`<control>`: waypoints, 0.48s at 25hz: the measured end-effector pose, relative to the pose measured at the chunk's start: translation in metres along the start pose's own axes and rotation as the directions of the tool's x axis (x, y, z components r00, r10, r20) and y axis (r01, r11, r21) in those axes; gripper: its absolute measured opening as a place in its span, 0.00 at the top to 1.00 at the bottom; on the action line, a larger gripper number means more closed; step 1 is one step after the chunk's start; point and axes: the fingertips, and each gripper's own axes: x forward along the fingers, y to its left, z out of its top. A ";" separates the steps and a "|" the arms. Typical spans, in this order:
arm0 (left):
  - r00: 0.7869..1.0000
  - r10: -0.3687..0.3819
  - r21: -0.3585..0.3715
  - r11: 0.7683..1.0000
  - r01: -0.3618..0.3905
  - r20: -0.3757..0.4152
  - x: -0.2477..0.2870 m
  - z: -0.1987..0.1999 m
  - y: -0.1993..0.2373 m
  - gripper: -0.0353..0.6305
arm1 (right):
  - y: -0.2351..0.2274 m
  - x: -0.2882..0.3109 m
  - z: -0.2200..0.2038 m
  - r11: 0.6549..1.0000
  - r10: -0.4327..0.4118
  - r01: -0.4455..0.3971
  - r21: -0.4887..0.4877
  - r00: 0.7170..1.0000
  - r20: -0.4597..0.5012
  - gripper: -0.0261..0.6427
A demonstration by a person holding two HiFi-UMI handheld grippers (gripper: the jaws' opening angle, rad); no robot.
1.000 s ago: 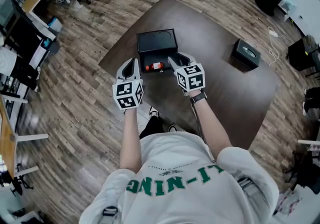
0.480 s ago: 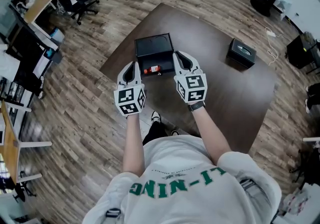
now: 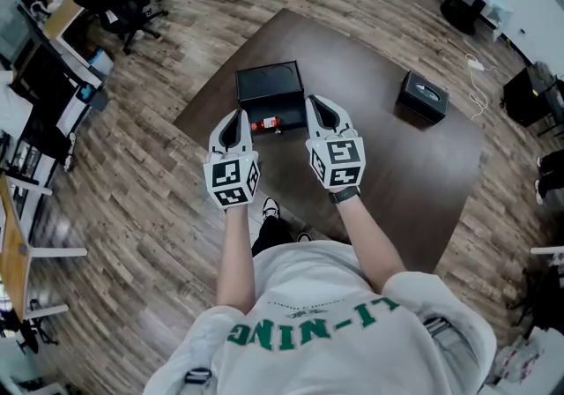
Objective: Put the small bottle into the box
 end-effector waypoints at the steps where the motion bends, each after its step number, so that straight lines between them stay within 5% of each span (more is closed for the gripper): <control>1: 1.000 0.000 0.000 1.000 0.000 0.000 0.001 -0.001 0.000 0.93 | 0.000 0.001 -0.001 1.000 0.000 0.000 0.002 1.000 -0.001 0.94; 12: 1.000 0.002 -0.014 1.000 -0.002 -0.024 0.028 -0.016 0.019 0.93 | 0.002 0.033 -0.017 1.000 0.000 0.000 0.010 0.999 -0.033 0.94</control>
